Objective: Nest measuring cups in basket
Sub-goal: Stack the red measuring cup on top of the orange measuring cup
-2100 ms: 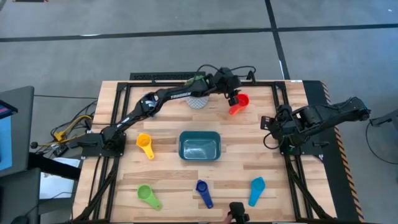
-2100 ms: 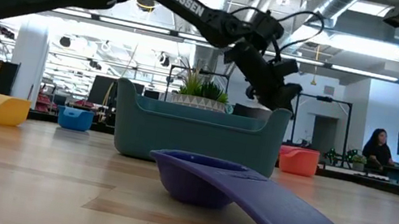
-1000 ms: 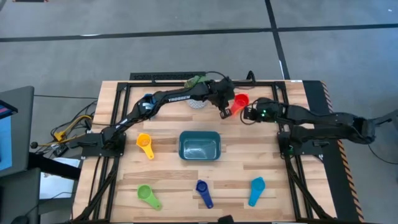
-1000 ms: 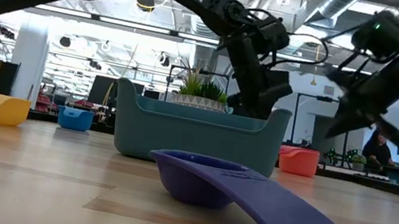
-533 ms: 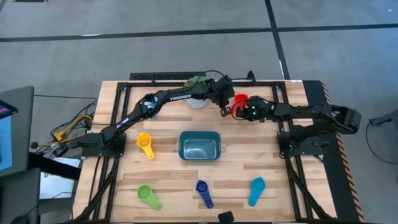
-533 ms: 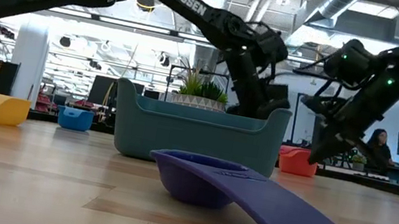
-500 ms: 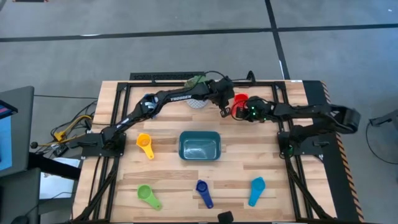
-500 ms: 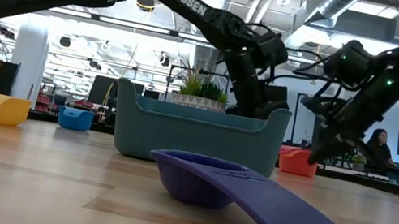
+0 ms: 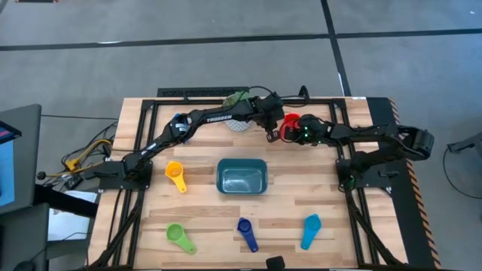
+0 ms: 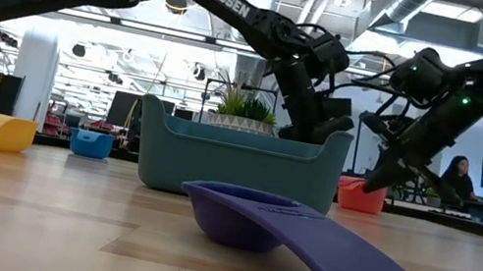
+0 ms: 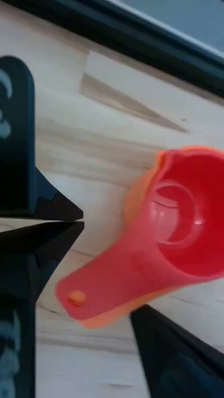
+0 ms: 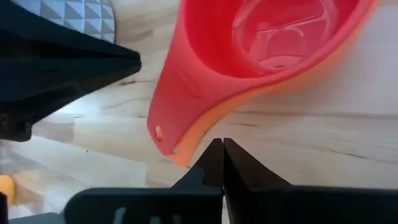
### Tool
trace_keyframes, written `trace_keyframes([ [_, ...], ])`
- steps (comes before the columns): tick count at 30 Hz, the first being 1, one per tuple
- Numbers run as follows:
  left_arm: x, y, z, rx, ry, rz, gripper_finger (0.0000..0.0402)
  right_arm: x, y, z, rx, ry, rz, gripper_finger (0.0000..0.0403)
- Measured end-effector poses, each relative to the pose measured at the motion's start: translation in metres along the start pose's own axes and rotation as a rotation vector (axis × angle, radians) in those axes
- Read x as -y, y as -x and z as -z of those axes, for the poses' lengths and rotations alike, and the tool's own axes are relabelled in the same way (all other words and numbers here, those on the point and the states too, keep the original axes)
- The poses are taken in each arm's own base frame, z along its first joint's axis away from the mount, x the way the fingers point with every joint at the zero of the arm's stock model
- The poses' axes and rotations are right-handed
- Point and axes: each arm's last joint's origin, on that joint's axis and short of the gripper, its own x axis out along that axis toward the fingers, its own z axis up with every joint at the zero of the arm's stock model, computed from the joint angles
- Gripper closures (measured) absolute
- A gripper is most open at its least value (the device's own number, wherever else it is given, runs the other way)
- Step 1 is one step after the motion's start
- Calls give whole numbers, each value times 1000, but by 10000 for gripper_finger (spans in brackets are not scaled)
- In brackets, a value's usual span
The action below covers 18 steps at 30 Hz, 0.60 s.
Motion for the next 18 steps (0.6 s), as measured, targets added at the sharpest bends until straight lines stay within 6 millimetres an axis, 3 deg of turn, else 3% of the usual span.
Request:
trace_keyframes([
  [4, 0, -8, 0, 36, -4, -4, 400, 0, 0, -1, 2, -3, -5, 388],
  [8, 2, -24, 14, -15, 4, 0, 400, 0, 0, -1, -10, -2, -9, 388],
  [18, 3, -23, 13, -5, 11, 19, 400, -1, 0, 0, -14, 1, -15, 389],
])
